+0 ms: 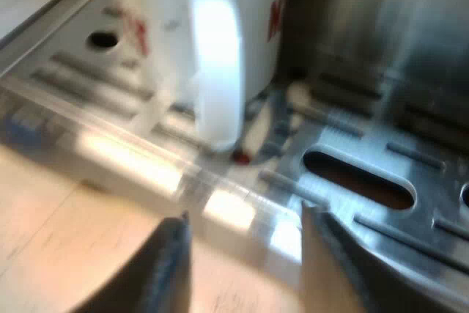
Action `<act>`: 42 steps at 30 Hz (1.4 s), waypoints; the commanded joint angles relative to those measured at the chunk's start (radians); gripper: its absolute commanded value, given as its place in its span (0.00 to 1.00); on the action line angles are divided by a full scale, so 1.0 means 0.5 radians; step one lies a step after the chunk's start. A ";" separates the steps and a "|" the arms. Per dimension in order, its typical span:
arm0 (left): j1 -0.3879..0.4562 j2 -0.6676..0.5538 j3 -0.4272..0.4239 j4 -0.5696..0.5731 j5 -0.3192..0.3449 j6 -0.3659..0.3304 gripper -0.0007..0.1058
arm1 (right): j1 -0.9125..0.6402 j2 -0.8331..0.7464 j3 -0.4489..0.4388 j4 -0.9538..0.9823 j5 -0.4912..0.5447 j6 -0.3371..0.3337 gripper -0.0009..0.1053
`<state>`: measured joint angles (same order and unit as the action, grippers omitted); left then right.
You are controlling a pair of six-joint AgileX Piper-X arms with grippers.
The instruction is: Place mug into machine
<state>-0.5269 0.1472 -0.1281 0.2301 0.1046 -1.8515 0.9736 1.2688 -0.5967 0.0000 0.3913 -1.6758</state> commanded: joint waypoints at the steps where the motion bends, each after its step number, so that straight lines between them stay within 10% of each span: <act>1: -0.010 0.007 -0.110 0.016 0.007 -0.010 0.77 | 0.095 -0.201 -0.012 0.210 0.005 -0.005 0.03; 19: -0.010 -0.063 -0.800 0.889 0.007 0.054 0.77 | 0.436 -0.578 -0.205 0.262 0.480 0.171 0.01; 30: -0.010 -0.164 -0.835 0.906 0.011 0.047 0.77 | 0.422 -0.291 -0.323 -0.041 0.527 0.157 0.01; 42: -0.010 -0.164 -0.835 0.906 0.106 0.047 0.77 | 0.161 0.342 -0.882 -0.201 0.467 0.110 0.01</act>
<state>-0.5269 0.0685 -0.5392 0.6858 0.1537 -1.8256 1.0667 1.4328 -1.0133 -0.0875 0.6320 -1.6006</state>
